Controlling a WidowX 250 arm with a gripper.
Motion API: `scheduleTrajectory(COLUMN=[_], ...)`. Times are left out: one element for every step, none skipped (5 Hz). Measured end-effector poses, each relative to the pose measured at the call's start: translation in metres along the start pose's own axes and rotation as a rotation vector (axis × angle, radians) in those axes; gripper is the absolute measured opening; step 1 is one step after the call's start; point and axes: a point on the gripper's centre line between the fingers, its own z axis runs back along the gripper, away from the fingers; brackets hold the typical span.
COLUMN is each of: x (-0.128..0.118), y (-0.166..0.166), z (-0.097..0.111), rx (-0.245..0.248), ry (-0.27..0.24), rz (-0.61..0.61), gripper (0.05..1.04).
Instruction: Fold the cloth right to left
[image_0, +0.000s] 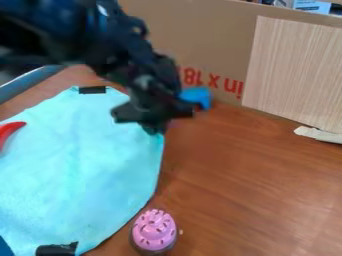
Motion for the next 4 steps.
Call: scheduleTrajectory(x=[0.008, 0.008, 0.005, 0.008], y=[0.026, 0.062, 0.093, 0.123], z=[0.010, 0.016, 0.022, 0.023], rx=[-0.013, -0.012, -0.012, 0.022], ry=[-0.007, -0.008, -0.014, -0.017], rz=[0.034, 0.045, 0.012, -0.004], gripper=[0.058, 0.058, 0.058, 0.058])
